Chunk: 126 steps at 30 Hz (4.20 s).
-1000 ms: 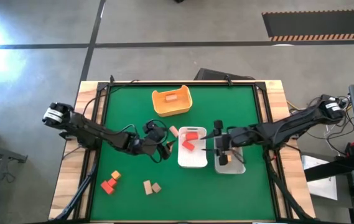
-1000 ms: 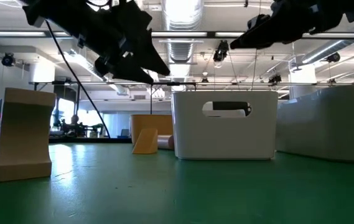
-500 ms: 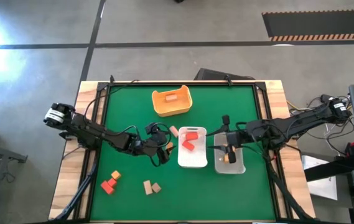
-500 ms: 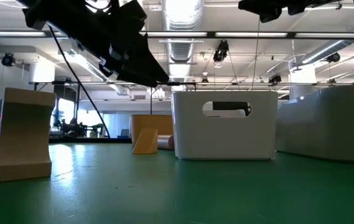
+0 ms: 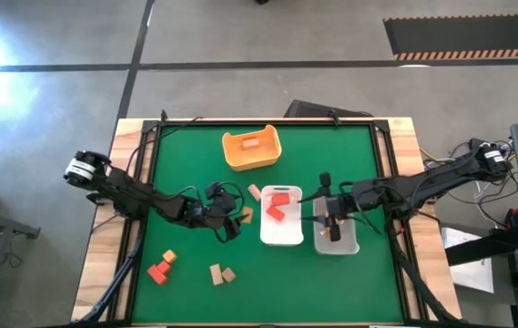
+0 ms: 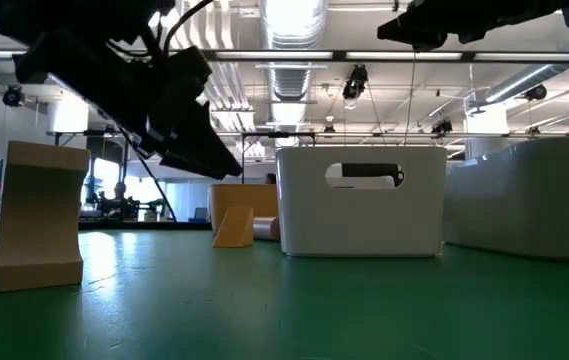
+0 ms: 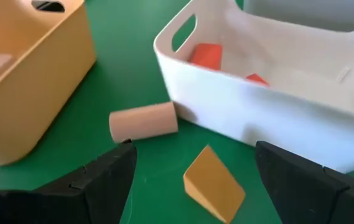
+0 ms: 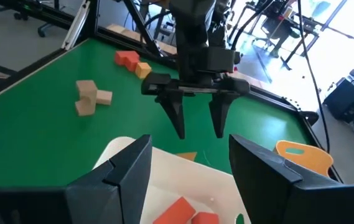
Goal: Sort & place blocks by color
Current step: Put the yellow block into the gray bin
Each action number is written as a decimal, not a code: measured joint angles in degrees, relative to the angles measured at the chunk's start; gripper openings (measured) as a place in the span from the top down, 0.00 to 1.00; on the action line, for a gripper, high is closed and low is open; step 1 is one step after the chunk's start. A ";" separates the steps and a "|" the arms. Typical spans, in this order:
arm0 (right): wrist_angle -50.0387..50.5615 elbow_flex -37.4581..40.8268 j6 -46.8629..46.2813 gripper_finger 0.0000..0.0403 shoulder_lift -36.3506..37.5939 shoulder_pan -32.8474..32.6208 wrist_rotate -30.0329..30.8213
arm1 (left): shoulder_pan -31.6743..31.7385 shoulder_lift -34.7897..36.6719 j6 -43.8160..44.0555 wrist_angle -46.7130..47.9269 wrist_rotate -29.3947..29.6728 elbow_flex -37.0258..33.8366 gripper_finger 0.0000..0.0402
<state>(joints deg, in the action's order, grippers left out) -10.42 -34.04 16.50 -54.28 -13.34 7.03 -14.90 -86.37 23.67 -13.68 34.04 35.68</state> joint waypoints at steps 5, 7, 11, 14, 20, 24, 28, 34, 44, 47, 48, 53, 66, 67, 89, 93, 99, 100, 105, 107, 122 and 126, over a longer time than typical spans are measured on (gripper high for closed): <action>-1.93 0.00 0.00 0.50 -1.59 0.00 0.02 | 0.31 0.00 -0.01 -9.12 0.02 -4.84 0.23; -2.49 0.00 -0.01 0.50 -2.07 0.00 0.02 | 0.31 -0.49 -0.08 -12.52 0.08 -6.38 0.23; -2.60 0.00 -0.22 0.50 -2.08 0.00 0.04 | 0.33 -4.19 -1.76 -20.51 0.27 -7.71 0.23; -3.08 0.00 -1.06 0.50 -1.99 0.00 0.04 | 0.32 -8.50 -2.03 -22.41 0.28 -7.01 0.23; -3.60 0.00 -1.78 0.50 -2.20 0.00 0.42 | 0.42 -15.63 -2.90 -23.36 0.02 -3.98 0.23; -3.62 0.00 -2.26 0.50 -2.34 0.00 0.48 | 0.42 -15.42 -4.87 -23.73 -0.17 -2.88 0.24; -3.62 0.00 -3.03 0.50 -2.41 0.00 0.48 | 0.70 -15.37 -4.68 -23.32 -0.20 -3.27 0.30; -3.63 0.00 -3.06 0.50 -2.43 0.00 0.49 | 0.70 -15.38 -4.52 -23.34 -0.20 -3.27 0.45; -3.62 0.00 -3.46 0.50 -2.43 0.00 0.50 | 0.70 -15.10 -4.98 -22.82 -0.24 -3.28 0.78; -3.62 0.00 -3.52 0.50 -2.43 0.00 0.49 | 0.66 -13.32 -6.40 -21.64 -0.57 -3.46 0.87; -3.62 0.00 -3.67 0.50 -2.43 0.00 0.50 | 0.66 -12.17 -6.68 -20.69 -0.63 -3.65 0.90; -3.60 0.00 -4.19 0.50 -2.43 0.00 0.50 | 0.63 -4.68 -8.07 -13.68 -0.94 -3.89 0.96; -3.37 0.00 -4.61 0.50 -2.48 0.00 0.48 | -0.68 12.64 -7.37 1.15 -2.50 -3.86 0.96; -3.48 0.00 -4.51 0.50 -2.61 0.00 0.48 | -1.02 13.30 -8.96 -1.68 -2.89 -3.86 0.96; -18.48 -12.63 -9.37 0.26 -25.70 3.83 -0.94 | -4.59 10.48 -26.11 -31.75 -5.31 -3.50 0.96; -16.18 -16.36 -10.48 0.19 -29.32 4.59 -1.01 | -4.59 9.58 -27.42 -32.78 -4.48 -2.78 0.96; -11.74 -22.32 -11.07 0.17 -33.03 4.57 -1.05 | -4.46 8.70 -30.55 -32.47 -3.58 -1.55 0.96; -11.09 -23.13 -11.09 0.18 -33.58 4.57 -1.03 | -4.42 8.70 -30.55 -32.71 -3.63 -1.46 0.96; -8.78 -26.49 -11.52 0.22 -35.85 4.57 -1.02 | -4.37 8.72 -31.82 -32.39 -3.74 -1.48 0.96; -8.25 -26.93 -11.59 0.25 -36.00 4.55 -1.01 | -4.37 8.56 -31.84 -32.41 -3.82 -1.50 0.96; -7.83 -27.58 -11.48 0.71 -36.59 4.59 -0.81 | -4.46 8.46 -32.06 -31.99 -4.90 -2.31 0.96; -7.79 -27.58 -11.39 0.71 -36.59 4.59 -0.84 | -4.45 8.46 -32.04 -31.97 -4.87 -2.33 0.96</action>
<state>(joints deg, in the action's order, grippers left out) -18.22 -61.63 5.10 -90.87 -8.75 6.19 -19.35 -77.91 -8.37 -45.65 29.17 33.34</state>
